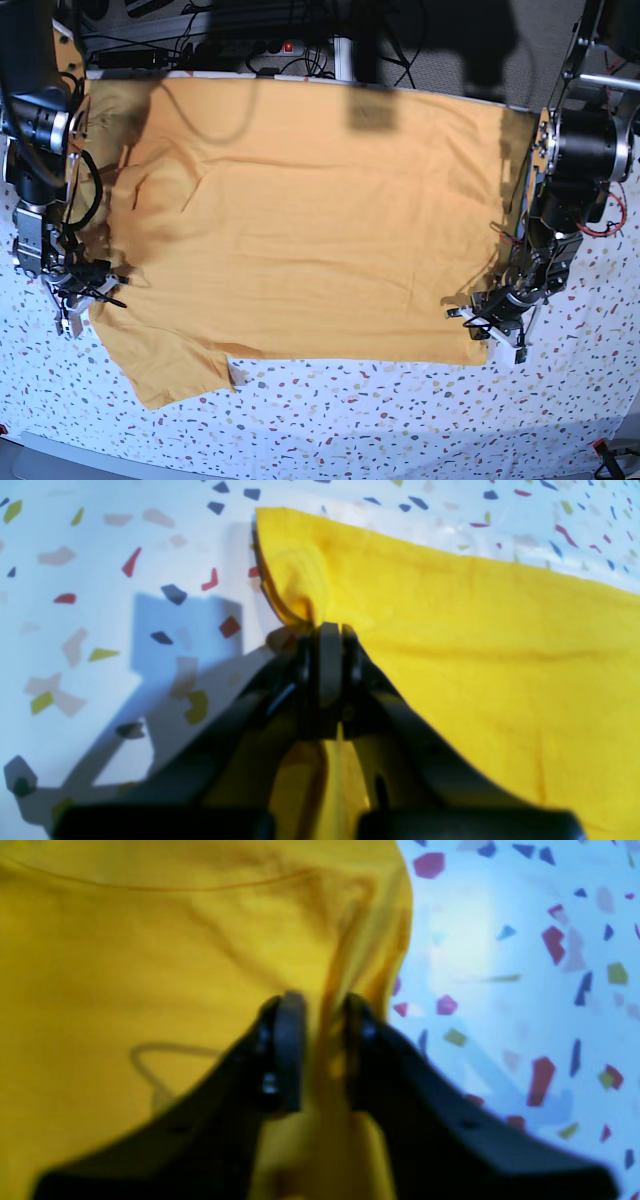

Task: Fold the T-shirt properly
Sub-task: 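Grasp the hem corners with both grippers, then lift the hem and fold it over toward the collar with both grippers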

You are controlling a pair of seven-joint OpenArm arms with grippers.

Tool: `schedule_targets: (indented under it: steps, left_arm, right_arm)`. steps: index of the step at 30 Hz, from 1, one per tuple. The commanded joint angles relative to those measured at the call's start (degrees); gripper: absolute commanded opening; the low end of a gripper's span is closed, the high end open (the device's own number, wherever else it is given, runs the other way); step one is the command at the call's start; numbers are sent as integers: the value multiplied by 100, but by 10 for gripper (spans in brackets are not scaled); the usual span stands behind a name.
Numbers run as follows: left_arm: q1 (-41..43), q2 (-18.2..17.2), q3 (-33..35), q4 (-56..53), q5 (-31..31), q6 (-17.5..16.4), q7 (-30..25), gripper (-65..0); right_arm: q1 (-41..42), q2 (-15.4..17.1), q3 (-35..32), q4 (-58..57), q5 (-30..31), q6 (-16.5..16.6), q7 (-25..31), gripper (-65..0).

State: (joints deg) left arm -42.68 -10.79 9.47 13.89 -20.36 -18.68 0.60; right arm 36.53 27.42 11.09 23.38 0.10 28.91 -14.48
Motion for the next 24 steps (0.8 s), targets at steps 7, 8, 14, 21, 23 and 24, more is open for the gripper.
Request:
schedule_targets:
  steps: [7,8,14,21,23,24]
  left_arm:
    - [-227,-72,-4,87,-22,-39,-109,-650]
    - [-225,-72,-4,109,-22,-39,-107,-650]
    - [-201,-85,-4,479,-24,-42,330,-650]
    - [7,-122,-4,1307,-26,-42,997,-650]
    - [96,-186,-4,1515,-26,-44,1139,-650]
    - [168,-232,-4,1631,-28,-44,1182,-650]
  right_arm:
    - [221,83,-2,267,-103,-61,-245,-650]
    - [219,83,-2,345,-103,-59,-330,-650]
    - [90,83,-2,1060,-105,98,-660,-650]
    - [-468,85,-2,2406,35,415,-1014,-650]
    - [-715,85,-2,2778,48,415,-1067,-650]
    - [-855,85,-2,2966,48,413,-1064,-650]
